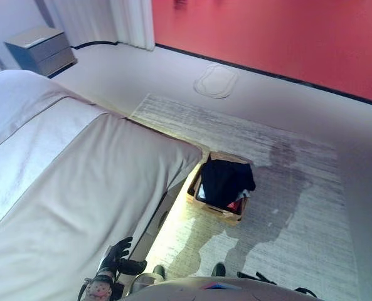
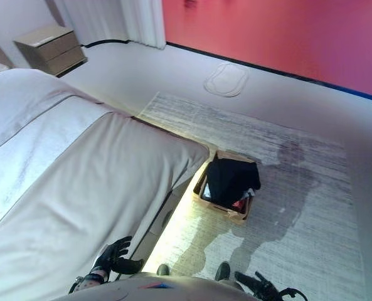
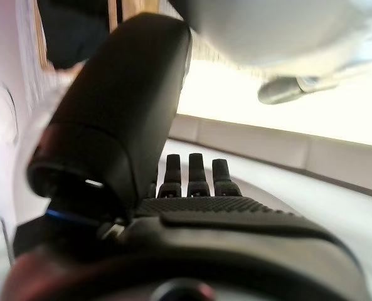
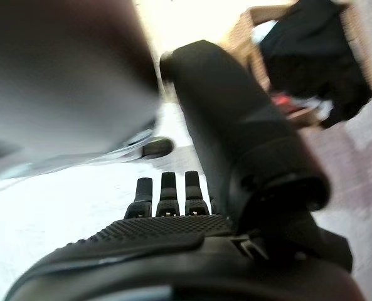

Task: Pick up the clothes from the bed and place them into the basket

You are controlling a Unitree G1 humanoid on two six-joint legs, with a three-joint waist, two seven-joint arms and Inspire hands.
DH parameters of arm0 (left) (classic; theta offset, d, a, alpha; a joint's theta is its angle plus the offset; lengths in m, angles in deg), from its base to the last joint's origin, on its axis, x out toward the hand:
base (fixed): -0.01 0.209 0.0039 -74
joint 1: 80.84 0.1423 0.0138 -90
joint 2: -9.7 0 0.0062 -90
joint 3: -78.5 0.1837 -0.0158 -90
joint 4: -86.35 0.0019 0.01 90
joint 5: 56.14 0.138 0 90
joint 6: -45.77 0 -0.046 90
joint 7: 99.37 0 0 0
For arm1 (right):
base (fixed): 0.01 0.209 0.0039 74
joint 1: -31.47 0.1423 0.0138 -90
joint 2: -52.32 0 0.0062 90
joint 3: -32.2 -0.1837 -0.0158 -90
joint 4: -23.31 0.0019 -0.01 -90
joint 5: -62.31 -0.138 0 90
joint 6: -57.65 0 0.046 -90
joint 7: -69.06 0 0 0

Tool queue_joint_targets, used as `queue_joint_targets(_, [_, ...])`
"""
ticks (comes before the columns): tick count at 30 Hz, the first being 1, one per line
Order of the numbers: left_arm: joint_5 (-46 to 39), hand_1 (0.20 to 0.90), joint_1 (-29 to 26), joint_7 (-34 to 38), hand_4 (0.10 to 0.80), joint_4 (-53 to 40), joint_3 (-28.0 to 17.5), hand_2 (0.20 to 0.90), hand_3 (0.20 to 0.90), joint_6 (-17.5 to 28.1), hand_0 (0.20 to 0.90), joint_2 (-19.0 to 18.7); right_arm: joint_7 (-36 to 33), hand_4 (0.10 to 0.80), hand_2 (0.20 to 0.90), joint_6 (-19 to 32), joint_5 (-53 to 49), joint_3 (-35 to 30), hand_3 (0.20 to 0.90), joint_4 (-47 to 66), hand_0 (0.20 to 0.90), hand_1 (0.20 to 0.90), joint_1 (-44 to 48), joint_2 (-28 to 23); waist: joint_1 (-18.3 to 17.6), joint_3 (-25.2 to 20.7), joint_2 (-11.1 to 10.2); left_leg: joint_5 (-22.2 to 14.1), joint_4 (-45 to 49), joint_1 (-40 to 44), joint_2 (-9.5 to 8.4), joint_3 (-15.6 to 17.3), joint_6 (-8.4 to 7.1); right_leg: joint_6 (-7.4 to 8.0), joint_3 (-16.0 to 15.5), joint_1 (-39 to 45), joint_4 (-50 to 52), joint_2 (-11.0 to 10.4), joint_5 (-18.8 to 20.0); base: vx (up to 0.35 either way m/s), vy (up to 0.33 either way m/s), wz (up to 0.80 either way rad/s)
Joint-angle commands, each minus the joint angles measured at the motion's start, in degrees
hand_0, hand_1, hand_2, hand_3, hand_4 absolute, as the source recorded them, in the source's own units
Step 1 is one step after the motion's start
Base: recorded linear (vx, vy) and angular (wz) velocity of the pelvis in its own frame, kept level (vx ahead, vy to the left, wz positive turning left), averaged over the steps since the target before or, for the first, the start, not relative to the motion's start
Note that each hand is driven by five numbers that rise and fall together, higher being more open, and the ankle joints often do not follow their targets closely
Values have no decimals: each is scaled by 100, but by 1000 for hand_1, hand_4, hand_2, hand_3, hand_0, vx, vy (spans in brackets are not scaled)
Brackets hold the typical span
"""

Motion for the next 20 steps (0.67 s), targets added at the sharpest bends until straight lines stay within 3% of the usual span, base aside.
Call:
queue_joint_targets(1, [68, 900, -471, -59, 800, 288, 106, 900, 900, 23, 900, 182, 106, 800, 900, -268, 427, 157, 900, -72, 900, 900, 360, -242, 33, 100, 287, -9, 34, -134, 50, 82, -208, 169, -26, 724, 414, 228, -559, 0, 26, -17])
queue_joint_targets(5, [-82, 900, -555, -257, 800, 313, 185, 900, 900, -158, 900, 167, 207, 800, 900, -306, 537, 309, 900, 71, 900, 900, 390, -221, -63, 50, 281, -67, 34, -32, 55, 164, -182, 185, 79, 733, 412, 236, -545, 3, 22, -10])
queue_joint_targets(12, [-257, 900, -581, -416, 800, 234, 201, 900, 900, -316, 900, 142, -34, 800, 900, 76, 843, 439, 900, 275, 900, 900, 363, -195, -118, 22, 309, -99, 34, 6, 35, 177, -144, 193, 138, 705, 440, 223, -543, -3, 4, -1])
queue_joint_targets(20, [-284, 900, -495, -526, 800, 270, 128, 900, 900, -231, 900, 119, -179, 800, 900, 139, 976, 471, 900, 322, 900, 900, 276, -191, -119, 35, 317, -136, 34, 41, 6, 153, -102, 211, 130, 716, 455, 203, -543, -1, 1, -1])
